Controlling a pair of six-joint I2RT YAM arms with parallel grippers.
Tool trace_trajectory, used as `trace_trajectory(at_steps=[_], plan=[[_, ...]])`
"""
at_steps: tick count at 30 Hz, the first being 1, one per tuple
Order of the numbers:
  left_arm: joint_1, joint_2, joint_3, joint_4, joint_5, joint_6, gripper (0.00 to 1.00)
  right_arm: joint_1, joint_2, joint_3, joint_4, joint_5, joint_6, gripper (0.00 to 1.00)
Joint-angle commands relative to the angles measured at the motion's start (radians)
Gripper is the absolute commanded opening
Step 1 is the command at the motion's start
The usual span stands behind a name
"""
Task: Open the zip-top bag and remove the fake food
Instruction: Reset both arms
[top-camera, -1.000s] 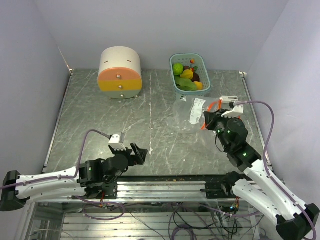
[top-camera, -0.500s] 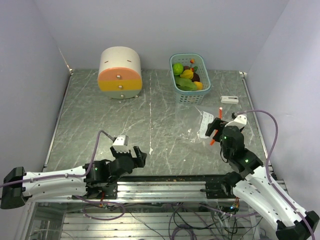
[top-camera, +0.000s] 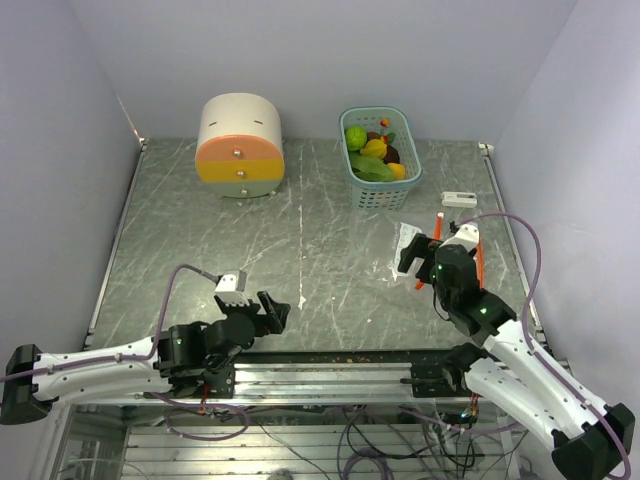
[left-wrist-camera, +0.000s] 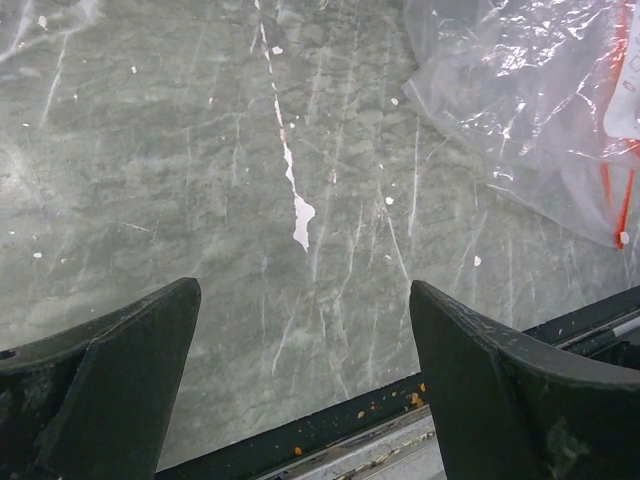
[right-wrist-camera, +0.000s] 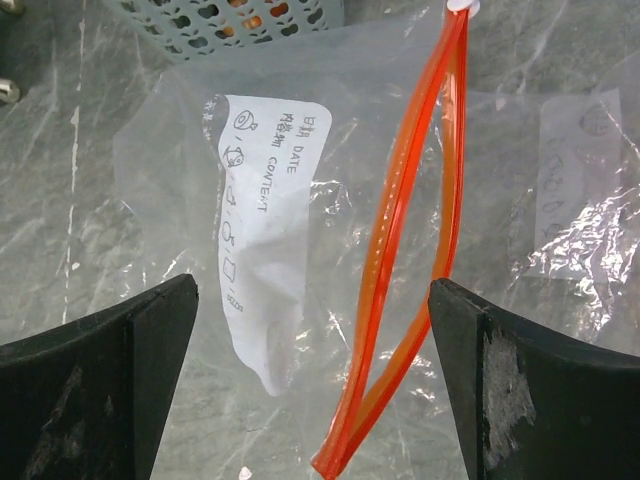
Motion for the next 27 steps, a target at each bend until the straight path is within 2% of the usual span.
trace_trajectory(at_steps=[1,5,11,27], plan=[[-0.004,-0.024,-0.019,-0.04,-0.028,-0.013,0.96,-0.004,-0.029,0.028,-0.006,0.005,0.041,1.0],[-0.004,-0.019,-0.029,-0.045,-0.04,-0.029,0.96,-0.004,-0.1,0.006,0.009,-0.013,0.025,1.0],[-0.004,0.013,-0.002,-0.149,-0.062,-0.09,1.0,-0.004,-0.192,-0.011,-0.007,-0.007,-0.06,1.0],[-0.004,-0.01,-0.007,-0.155,-0.042,-0.071,1.0,-0.004,-0.236,-0.03,0.004,-0.056,-0.08,1.0]])
